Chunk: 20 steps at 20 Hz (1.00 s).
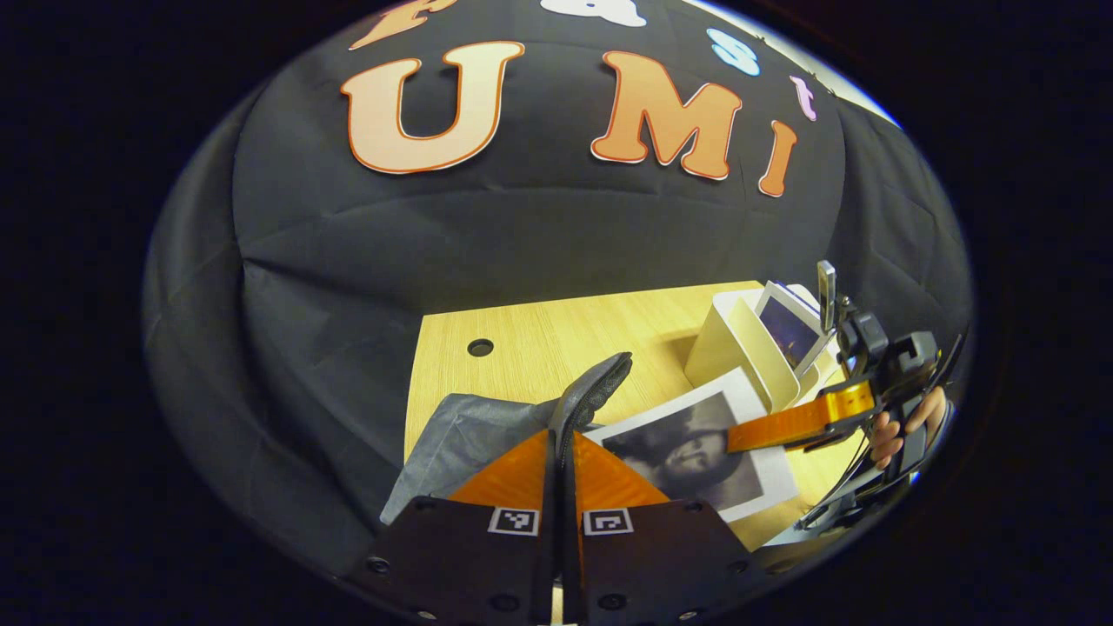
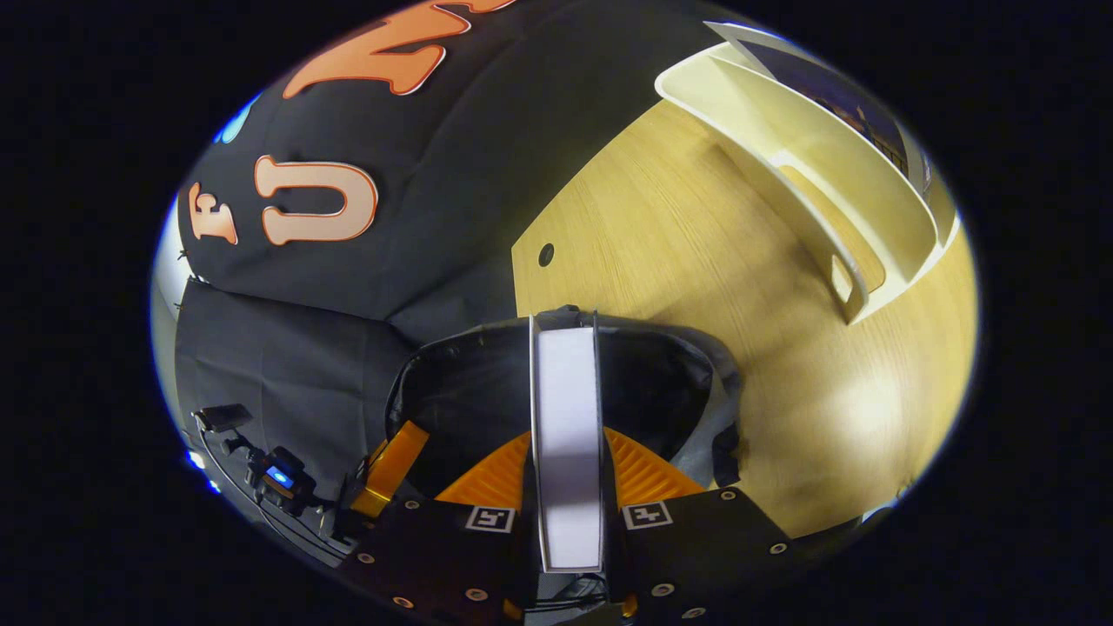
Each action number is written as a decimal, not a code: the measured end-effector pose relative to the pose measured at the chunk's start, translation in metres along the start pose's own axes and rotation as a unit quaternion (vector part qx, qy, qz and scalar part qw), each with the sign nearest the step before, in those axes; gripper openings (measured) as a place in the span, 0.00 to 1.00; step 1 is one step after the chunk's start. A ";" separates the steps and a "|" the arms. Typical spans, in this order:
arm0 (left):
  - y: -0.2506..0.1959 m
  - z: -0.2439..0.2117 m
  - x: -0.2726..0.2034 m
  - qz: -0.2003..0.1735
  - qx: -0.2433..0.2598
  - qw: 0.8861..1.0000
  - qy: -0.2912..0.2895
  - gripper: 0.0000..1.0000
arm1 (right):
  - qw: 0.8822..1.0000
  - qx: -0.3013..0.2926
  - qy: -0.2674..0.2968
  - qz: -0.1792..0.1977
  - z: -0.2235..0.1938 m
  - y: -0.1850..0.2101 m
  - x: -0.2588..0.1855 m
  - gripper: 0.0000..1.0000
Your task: Open the schoolbag, grab two books from the bookshelf and put them into the schoolbag.
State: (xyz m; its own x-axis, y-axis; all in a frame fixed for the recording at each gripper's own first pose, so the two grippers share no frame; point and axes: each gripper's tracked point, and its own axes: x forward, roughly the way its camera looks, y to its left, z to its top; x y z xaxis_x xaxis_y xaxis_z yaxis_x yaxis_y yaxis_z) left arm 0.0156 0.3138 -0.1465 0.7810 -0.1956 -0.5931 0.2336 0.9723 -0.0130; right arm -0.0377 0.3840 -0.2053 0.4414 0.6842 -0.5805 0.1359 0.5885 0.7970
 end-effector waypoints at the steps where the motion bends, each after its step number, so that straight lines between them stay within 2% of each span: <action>1: -0.001 0.001 -0.001 -0.001 -0.004 1.000 -0.001 0.04 | 1.000 0.003 -0.005 0.005 -0.002 0.001 0.008 0.30; 11: -0.011 -0.001 -0.008 -0.008 -0.009 1.000 -0.008 0.05 | 0.999 0.026 -0.036 0.020 -0.019 0.007 0.071 0.30; 12: -0.013 0.000 -0.008 -0.011 -0.009 1.000 -0.009 0.05 | 0.999 0.023 -0.038 0.019 -0.021 0.007 0.076 0.41; 13: -0.014 -0.001 -0.007 -0.011 -0.010 1.000 -0.008 0.05 | 0.999 0.018 -0.035 0.018 -0.024 0.006 0.082 0.30; 16: -0.014 -0.004 -0.006 -0.012 -0.012 1.000 -0.008 0.05 | 0.999 0.027 0.029 0.005 -0.050 0.006 0.098 0.34; 18: -0.010 -0.006 -0.006 -0.010 -0.014 1.000 -0.005 0.05 | 0.999 0.011 0.051 -0.014 -0.057 0.000 0.093 0.42; 19: -0.009 -0.008 -0.005 -0.009 -0.015 1.000 -0.005 0.05 | 0.998 0.000 0.053 -0.016 -0.055 0.002 0.085 0.39; 20: -0.007 -0.008 -0.006 -0.007 -0.015 1.000 -0.005 0.04 | 0.997 -0.014 0.066 -0.022 -0.056 0.003 0.083 0.64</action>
State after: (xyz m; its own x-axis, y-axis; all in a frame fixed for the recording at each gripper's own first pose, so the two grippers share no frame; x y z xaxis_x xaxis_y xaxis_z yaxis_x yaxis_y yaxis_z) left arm 0.0047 0.3088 -0.1490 0.7829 -0.2110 -0.5852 0.2277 0.9726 -0.0460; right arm -0.0498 0.4667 -0.2607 0.3144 0.7069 -0.6336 0.1279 0.6299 0.7661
